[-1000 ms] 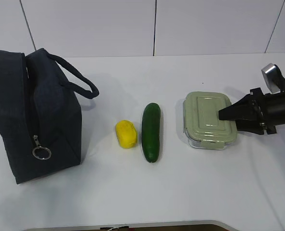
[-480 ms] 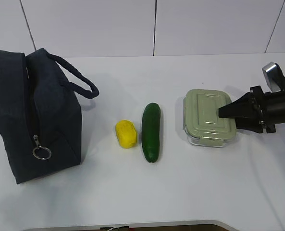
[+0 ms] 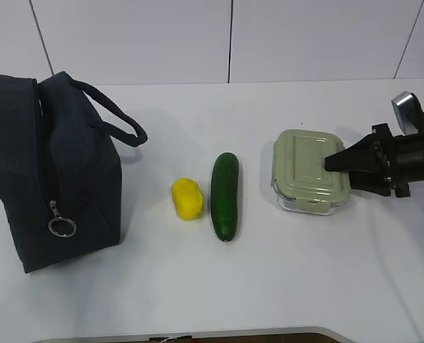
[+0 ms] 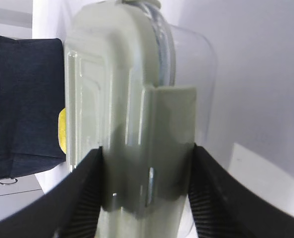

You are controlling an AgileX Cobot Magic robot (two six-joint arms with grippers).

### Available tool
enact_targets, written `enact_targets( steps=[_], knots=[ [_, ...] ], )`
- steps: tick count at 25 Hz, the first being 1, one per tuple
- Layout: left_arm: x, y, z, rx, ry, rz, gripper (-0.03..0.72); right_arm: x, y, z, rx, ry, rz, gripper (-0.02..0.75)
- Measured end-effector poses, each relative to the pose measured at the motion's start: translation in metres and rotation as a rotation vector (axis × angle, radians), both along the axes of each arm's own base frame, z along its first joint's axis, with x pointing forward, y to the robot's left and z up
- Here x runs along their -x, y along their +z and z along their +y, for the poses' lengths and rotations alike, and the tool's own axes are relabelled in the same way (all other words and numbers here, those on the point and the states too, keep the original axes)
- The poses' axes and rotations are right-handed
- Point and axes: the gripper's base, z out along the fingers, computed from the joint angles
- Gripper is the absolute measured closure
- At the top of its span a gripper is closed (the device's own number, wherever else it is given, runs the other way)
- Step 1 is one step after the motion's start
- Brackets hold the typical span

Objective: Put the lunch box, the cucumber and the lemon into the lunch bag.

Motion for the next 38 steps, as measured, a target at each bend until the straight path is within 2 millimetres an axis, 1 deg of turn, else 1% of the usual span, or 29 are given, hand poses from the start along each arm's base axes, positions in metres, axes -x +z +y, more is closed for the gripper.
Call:
enact_targets(
  steps=[4, 6, 10, 13, 20, 24, 26, 30, 32, 38],
  knots=[
    [-0.004, 0.016, -0.001, 0.006, -0.004, -0.003, 0.383, -0.004, 0.004, -0.002, 0.013, 0.005, 0.009, 0.350],
    [-0.010, 0.023, -0.002, 0.026, -0.015, 0.007, 0.383, -0.008, 0.008, -0.003, 0.025, 0.008, 0.010, 0.350],
    [-0.028, 0.036, -0.007, 0.087, -0.045, 0.040, 0.383, -0.017, 0.018, -0.007, 0.038, -0.001, 0.000, 0.350],
    [-0.044, 0.044, -0.010, 0.121, -0.058, 0.080, 0.383, -0.022, 0.024, -0.009, 0.050, -0.004, -0.001, 0.350],
    [-0.091, 0.056, -0.013, 0.188, -0.059, 0.144, 0.383, -0.029, 0.050, -0.011, 0.059, -0.020, -0.022, 0.351],
    [-0.118, 0.058, -0.017, 0.261, -0.068, 0.192, 0.383, -0.031, 0.060, -0.013, 0.089, -0.015, -0.010, 0.351],
    [-0.131, 0.058, -0.019, 0.288, -0.068, 0.217, 0.383, -0.032, 0.068, -0.013, 0.103, -0.011, -0.018, 0.351],
    [-0.149, 0.062, -0.019, 0.295, -0.070, 0.235, 0.383, -0.036, 0.085, -0.003, 0.105, 0.001, -0.038, 0.352],
    [-0.157, 0.066, -0.020, 0.302, -0.073, 0.235, 0.383, -0.038, 0.092, 0.005, 0.111, 0.025, -0.041, 0.352],
    [-0.183, 0.069, -0.024, 0.372, -0.084, 0.274, 0.383, -0.046, 0.110, 0.032, 0.125, 0.078, -0.065, 0.352]
  ],
)
